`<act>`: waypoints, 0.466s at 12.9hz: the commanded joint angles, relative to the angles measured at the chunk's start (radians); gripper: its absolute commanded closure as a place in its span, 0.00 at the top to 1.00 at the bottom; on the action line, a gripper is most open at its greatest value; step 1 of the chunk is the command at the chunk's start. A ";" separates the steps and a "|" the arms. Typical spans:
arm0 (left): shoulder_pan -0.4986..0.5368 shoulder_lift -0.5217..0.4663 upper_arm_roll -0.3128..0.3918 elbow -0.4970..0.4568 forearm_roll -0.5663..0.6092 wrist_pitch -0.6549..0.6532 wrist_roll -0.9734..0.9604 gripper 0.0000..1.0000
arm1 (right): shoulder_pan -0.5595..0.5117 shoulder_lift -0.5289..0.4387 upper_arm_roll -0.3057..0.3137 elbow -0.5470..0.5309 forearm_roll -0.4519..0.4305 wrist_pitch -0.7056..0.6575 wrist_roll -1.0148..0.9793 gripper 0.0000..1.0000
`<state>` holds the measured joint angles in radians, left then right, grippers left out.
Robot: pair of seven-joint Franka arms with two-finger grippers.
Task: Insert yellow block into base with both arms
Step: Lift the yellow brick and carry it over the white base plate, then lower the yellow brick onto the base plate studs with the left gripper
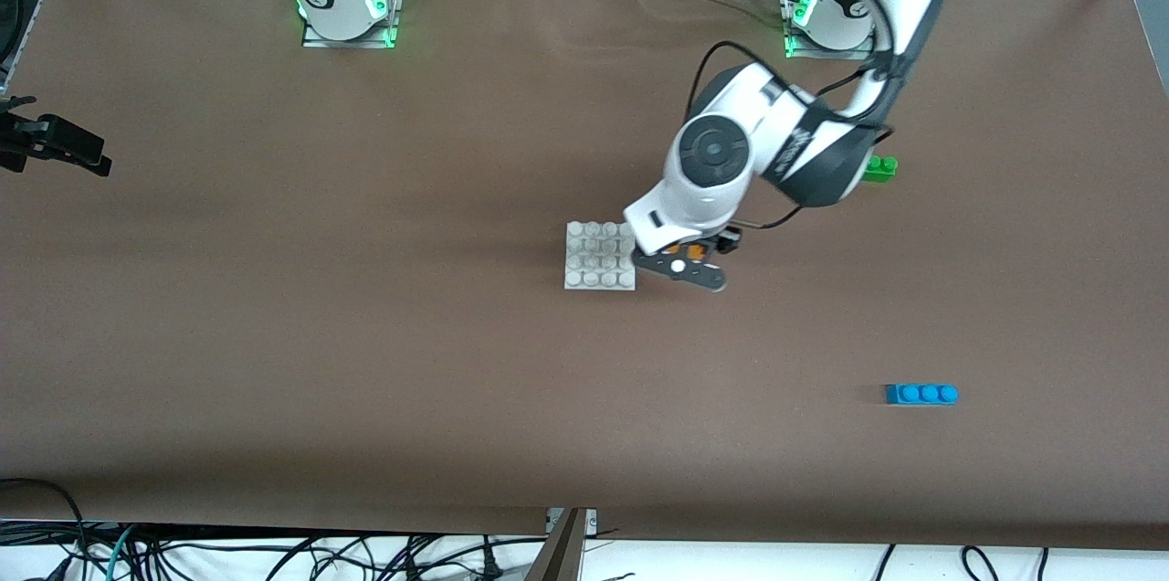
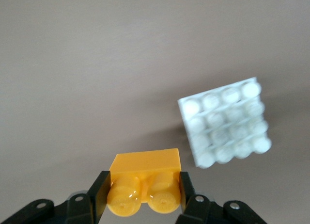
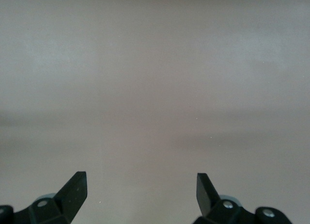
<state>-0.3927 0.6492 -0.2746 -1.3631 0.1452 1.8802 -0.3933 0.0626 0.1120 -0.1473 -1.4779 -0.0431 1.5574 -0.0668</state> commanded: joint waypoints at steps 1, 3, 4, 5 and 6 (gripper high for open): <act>-0.066 0.111 0.014 0.154 0.004 -0.007 -0.073 0.20 | -0.012 -0.006 0.012 -0.004 -0.009 -0.007 -0.014 1.00; -0.103 0.144 0.015 0.151 0.004 0.054 -0.148 0.20 | -0.012 -0.006 0.012 -0.004 -0.009 -0.007 -0.014 1.00; -0.109 0.159 0.015 0.151 0.004 0.069 -0.179 0.20 | -0.012 -0.006 0.012 -0.004 -0.009 -0.007 -0.014 1.00; -0.118 0.174 0.015 0.148 0.004 0.086 -0.185 0.20 | -0.012 -0.006 0.012 -0.004 -0.009 -0.005 -0.014 1.00; -0.124 0.191 0.014 0.147 0.004 0.097 -0.187 0.20 | -0.012 -0.006 0.012 -0.002 -0.009 -0.007 -0.014 1.00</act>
<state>-0.4965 0.7933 -0.2733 -1.2601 0.1451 1.9656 -0.5577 0.0626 0.1125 -0.1472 -1.4779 -0.0431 1.5574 -0.0668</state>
